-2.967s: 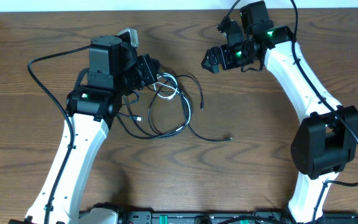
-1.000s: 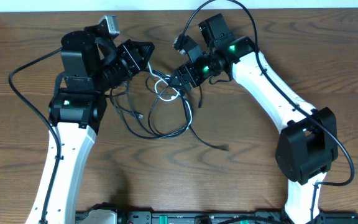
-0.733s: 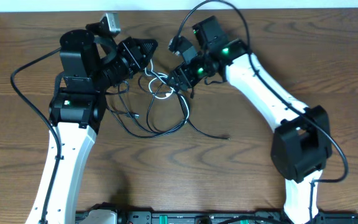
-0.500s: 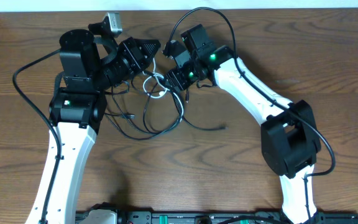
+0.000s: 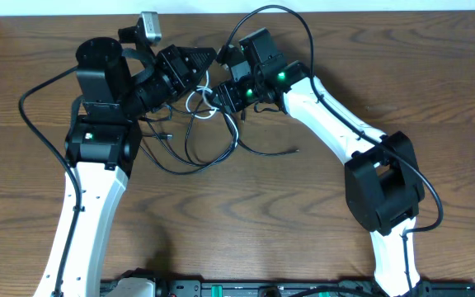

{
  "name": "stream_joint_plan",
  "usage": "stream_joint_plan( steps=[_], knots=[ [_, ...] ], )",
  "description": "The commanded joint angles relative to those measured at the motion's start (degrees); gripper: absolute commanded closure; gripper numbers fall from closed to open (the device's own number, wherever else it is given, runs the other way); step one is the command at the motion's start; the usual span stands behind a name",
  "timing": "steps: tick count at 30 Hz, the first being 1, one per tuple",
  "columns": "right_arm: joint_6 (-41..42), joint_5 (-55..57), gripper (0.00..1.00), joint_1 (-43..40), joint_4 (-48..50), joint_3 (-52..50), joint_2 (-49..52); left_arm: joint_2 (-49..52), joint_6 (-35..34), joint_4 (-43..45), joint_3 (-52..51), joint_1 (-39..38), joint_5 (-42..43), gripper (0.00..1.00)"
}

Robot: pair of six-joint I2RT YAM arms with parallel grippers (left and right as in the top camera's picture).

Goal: Untangle cables

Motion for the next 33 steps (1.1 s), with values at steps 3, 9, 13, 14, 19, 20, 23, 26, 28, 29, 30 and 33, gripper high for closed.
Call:
stream_joint_plan(
  steps=[3, 9, 13, 14, 19, 20, 23, 26, 28, 29, 30, 33],
  knots=[
    [13.5, 21.6, 0.45, 1.7, -1.0, 0.2, 2.3, -2.5, -2.2, 5.3, 0.3, -0.3, 4.7, 0.93],
    [19.4, 28.8, 0.57, -2.2, -6.3, 0.2, 3.1, -8.0, -2.2, 6.1, 0.3, 2.2, 4.5, 0.93],
    [19.4, 27.6, 0.58, -6.7, -9.9, 0.2, 3.1, -11.2, -2.2, 6.1, 0.3, 6.4, 4.5, 0.93],
    [19.4, 27.5, 0.58, -8.0, -11.3, 0.2, 3.1, -11.7, -2.2, 6.1, 0.3, 7.7, 4.5, 0.93],
    [15.8, 27.0, 0.57, -12.9, -17.4, 0.2, 3.1, -12.5, -2.2, 5.9, 0.3, 13.1, 4.5, 0.92],
    [14.4, 26.6, 0.57, -13.7, -18.5, 0.2, 3.1, -12.5, -2.1, 5.9, 0.3, 14.3, 4.5, 0.92],
    [9.4, 24.8, 0.53, -15.5, -20.2, 0.2, 3.1, -12.4, -1.4, 6.0, 0.3, 17.8, 4.5, 0.92],
    [3.0, 21.6, 0.44, -16.2, -20.0, 0.2, 3.2, -12.4, 3.1, 5.9, 0.3, 20.7, 4.1, 0.93],
    [-2.2, 18.1, 0.41, -16.3, -20.2, 0.2, 3.2, -12.4, 4.9, 4.2, 0.3, 21.4, 4.1, 0.93],
    [-3.6, 17.1, 0.39, -16.3, -20.6, 0.2, 3.2, -12.3, 5.9, 2.9, 0.3, 21.4, 4.1, 0.92],
    [-4.6, 16.7, 0.39, -16.3, -21.0, 0.2, 3.2, -12.2, 6.6, 1.7, 0.3, 21.3, 4.1, 0.92],
    [-7.0, 16.2, 0.35, -16.1, -22.9, 0.3, 3.1, -11.4, 9.4, -2.1, 0.3, 21.2, 4.1, 0.93]
  ],
)
